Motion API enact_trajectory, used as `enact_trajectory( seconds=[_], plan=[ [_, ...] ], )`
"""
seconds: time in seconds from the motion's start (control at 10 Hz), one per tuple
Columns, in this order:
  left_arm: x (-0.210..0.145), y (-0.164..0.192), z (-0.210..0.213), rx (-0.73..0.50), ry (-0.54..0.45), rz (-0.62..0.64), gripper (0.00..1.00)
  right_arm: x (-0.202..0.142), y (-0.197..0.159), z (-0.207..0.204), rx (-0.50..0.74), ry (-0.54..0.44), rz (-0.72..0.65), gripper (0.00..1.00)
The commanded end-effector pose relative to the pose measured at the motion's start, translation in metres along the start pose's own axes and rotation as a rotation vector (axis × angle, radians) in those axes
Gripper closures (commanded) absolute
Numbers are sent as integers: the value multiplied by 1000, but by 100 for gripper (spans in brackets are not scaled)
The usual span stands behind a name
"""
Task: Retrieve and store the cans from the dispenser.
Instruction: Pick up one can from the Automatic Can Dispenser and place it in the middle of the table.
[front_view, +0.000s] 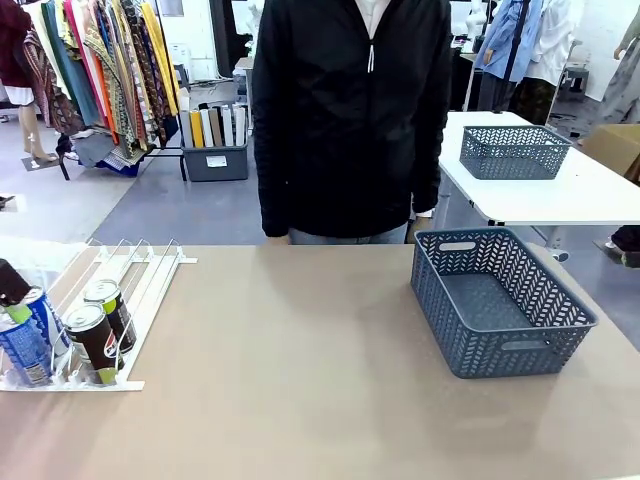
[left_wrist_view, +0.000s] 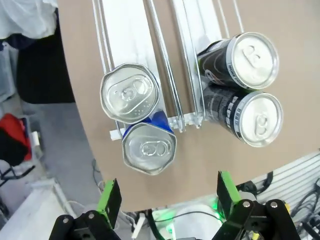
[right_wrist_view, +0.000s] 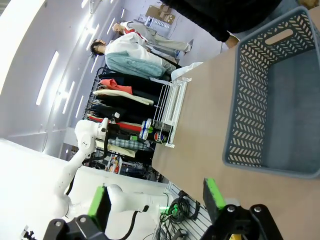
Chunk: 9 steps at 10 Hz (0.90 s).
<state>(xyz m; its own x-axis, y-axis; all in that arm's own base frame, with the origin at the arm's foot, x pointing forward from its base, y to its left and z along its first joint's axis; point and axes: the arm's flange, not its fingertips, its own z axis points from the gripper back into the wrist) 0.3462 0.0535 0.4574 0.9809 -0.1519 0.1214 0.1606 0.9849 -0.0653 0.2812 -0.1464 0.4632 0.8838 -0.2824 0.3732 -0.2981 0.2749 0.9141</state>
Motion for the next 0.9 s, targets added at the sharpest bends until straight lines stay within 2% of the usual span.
enact_trajectory(
  seconds=[0.0, 0.4, 0.8],
  plan=[
    [10, 1, -7, -10, 29, 16, 0, 4, 3, -1, 22, -21, 10, 0],
    [24, 8, -39, -27, 73, 44, 0, 4, 3, -1, 22, -21, 10, 0],
    [32, 14, -56, -15, 58, 88, 0, 4, 3, -1, 22, -21, 10, 0]
  ],
)
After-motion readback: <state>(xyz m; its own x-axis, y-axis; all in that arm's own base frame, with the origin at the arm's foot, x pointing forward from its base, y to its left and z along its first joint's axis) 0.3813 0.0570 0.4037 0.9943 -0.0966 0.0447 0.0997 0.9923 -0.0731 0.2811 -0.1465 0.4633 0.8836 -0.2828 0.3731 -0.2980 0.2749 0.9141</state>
